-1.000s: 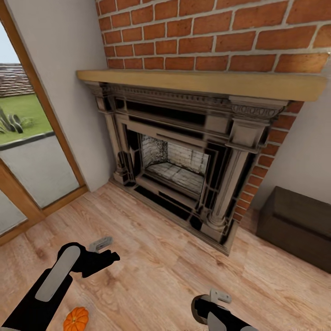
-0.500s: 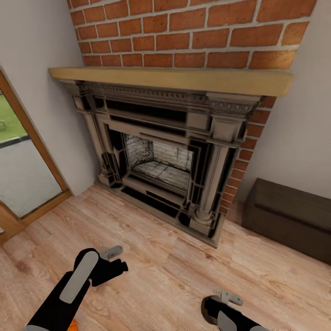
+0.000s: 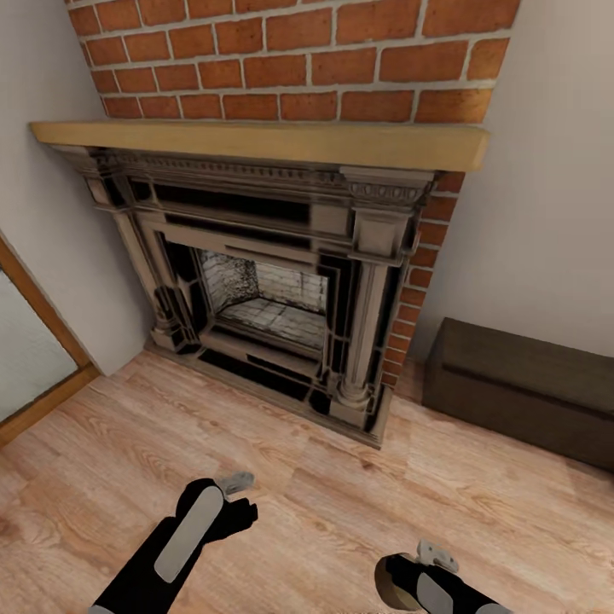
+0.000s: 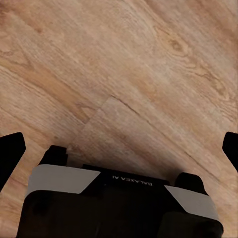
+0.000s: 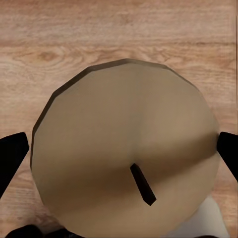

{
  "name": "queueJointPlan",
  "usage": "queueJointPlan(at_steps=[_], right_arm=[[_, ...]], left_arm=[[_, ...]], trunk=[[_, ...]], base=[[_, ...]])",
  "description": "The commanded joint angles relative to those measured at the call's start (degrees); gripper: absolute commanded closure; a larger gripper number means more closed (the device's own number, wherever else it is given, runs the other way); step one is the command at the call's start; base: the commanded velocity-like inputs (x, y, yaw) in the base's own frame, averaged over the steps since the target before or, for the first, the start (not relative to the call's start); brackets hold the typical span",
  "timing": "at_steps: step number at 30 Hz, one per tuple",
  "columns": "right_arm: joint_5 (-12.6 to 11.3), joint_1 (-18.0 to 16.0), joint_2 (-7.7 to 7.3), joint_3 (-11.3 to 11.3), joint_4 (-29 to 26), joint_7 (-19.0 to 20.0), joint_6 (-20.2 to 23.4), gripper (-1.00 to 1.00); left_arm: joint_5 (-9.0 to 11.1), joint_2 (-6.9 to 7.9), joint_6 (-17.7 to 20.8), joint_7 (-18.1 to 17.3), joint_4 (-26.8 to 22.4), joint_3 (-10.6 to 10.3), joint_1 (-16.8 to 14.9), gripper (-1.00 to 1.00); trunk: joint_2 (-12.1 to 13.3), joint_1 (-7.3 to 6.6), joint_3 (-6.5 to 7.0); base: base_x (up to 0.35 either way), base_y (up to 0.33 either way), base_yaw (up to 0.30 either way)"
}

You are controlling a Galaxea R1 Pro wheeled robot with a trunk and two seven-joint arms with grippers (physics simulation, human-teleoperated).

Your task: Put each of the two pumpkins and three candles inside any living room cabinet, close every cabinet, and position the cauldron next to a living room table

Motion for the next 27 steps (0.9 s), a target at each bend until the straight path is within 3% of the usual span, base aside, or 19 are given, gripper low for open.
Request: queueJointPlan(at_steps=[1,3,7,12,16,19,27], right_arm=[[-0.29,-0.02,-0.06,0.46,-0.18,-0.29,0.41,1.0],[-0.3,-0.02,-0.09,0.41,-0.12,-0.21,0.46,1.0],[-0.3,-0.02,-0.11,0.38,-0.09,-0.17,0.48,1.0],[-0.3,-0.02,-0.11,0.37,-0.08,-0.16,0.49,1.0],[-0.3,-0.02,-0.11,0.37,-0.08,-0.16,0.53,1.0],[-0.32,-0.02,-0.11,0.37,-0.08,-0.16,0.56,1.0],[-0.39,-0.02,-0.11,0.37,0.15,0.12,0.58,1.0]], left_arm=[[0.52,0.01,-1.65,0.57,1.03,-1.83,-0.04,-1.0],[0.51,-0.03,-2.73,0.56,1.79,-3.4,-0.04,-1.0],[0.47,-0.09,-3.41,0.55,2.31,-4.4,-0.04,-1.0],[-0.07,-1.23,-3.6,0.54,1.95,-4.85,-0.17,-1.0],[-3.1,-1.84,-3.6,0.54,1.8,-4.85,-0.37,-1.0],[-4.21,-3.2,-3.6,0.51,2.19,-4.88,-0.77,-1.0],[-4.8,-4.21,-3.61,0.54,2.44,-4.9,-1.34,-1.0]], trunk=[[-0.04,0.0,-0.09],[-0.04,0.0,-0.15],[1.57,-0.88,0.43],[3.57,-1.98,1.16],[5.18,-2.85,1.74],[6.38,-3.51,2.18],[9.59,-5.27,3.33]], base=[[0.0,0.0,-0.234],[0.0,0.0,-0.234],[0.0,0.0,-0.234],[0.0,0.0,-0.234],[0.0,0.0,-0.234],[0.0,0.0,-0.234],[0.0,0.0,-0.235]])
